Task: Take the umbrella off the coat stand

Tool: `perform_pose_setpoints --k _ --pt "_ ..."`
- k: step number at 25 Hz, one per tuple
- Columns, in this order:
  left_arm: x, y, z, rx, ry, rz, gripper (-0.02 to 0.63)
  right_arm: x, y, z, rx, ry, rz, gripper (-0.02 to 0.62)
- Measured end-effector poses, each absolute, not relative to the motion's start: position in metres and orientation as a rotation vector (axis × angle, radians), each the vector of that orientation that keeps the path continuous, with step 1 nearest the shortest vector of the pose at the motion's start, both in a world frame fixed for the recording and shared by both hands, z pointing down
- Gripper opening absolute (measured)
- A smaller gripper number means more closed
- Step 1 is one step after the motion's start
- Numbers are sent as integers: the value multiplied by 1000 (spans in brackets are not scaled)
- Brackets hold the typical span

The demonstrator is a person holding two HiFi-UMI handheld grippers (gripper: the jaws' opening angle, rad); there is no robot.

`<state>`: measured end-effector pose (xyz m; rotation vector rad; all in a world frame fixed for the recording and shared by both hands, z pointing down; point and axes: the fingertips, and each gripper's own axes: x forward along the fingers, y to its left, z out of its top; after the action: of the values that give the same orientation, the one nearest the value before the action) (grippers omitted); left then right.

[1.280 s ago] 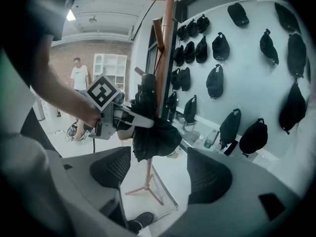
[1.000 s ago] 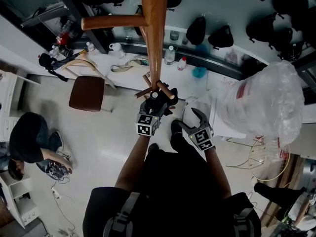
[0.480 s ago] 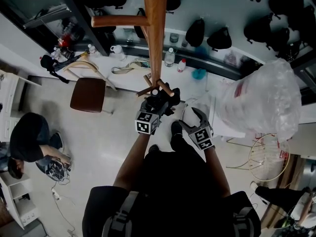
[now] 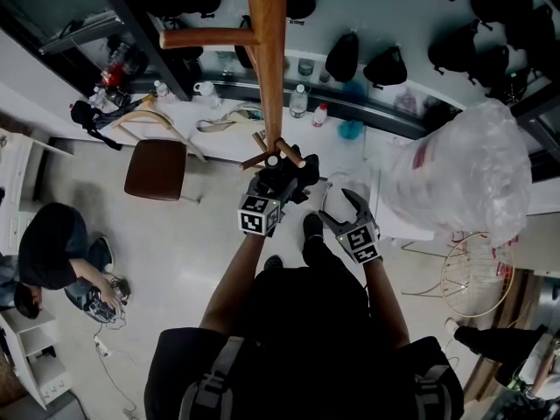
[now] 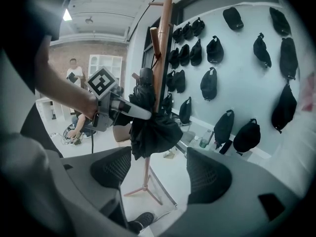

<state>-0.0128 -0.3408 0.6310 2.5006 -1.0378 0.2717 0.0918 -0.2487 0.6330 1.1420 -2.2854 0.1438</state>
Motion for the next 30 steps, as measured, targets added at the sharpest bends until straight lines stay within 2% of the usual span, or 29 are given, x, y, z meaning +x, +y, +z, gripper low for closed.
perform_pose_setpoints --k 30 --pt "10 -322 578 2670 -871 235 267 83 -235 613 1230 -2272 112 354"
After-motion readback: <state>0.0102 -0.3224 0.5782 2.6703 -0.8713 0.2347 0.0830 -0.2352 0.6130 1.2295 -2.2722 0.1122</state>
